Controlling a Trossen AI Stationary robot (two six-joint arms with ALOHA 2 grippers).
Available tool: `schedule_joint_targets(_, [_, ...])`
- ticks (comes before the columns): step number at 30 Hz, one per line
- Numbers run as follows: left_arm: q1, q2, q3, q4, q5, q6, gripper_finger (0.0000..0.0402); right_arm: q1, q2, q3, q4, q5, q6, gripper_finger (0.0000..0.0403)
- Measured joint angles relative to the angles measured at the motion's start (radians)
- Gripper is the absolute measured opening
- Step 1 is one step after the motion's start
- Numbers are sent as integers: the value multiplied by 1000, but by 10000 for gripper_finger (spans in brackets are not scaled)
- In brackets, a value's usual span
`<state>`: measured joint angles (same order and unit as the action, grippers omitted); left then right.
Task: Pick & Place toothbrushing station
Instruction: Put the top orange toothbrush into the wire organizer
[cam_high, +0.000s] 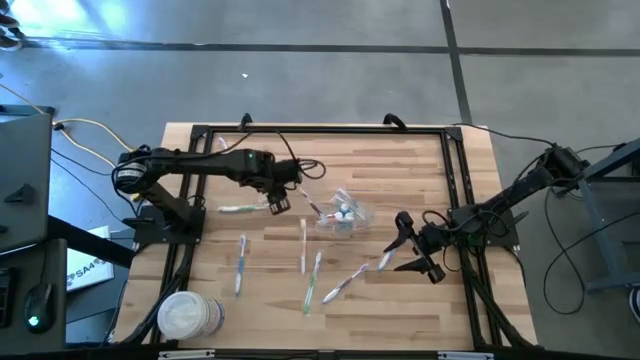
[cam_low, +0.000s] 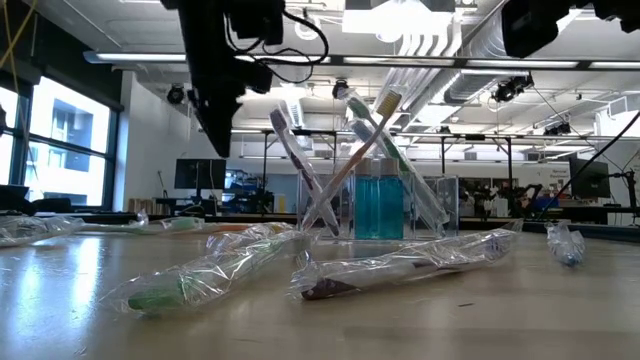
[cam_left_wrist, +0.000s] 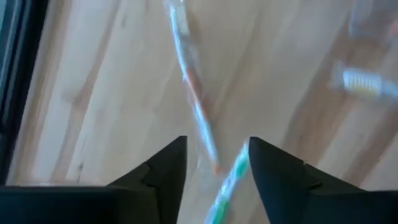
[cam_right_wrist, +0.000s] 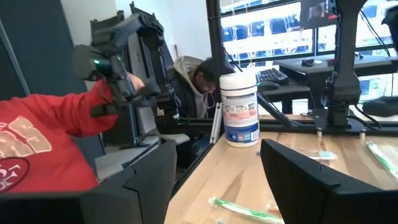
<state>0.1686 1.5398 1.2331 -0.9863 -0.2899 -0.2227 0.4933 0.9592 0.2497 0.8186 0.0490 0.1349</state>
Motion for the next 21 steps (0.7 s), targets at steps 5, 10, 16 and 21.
schedule_joint_targets(5, [61,1,-88,193,101,-71,189,1,0,0,6,1,-4,226])
schedule_joint_targets(10, [93,2,-183,305,143,-86,189,0,0,0,8,1,-7,226])
schedule_joint_targets(16, [126,2,-231,386,132,-143,189,0,0,0,8,5,-31,226])
schedule_joint_targets(21, [126,2,-256,480,122,-179,189,-3,0,0,8,5,-34,226])
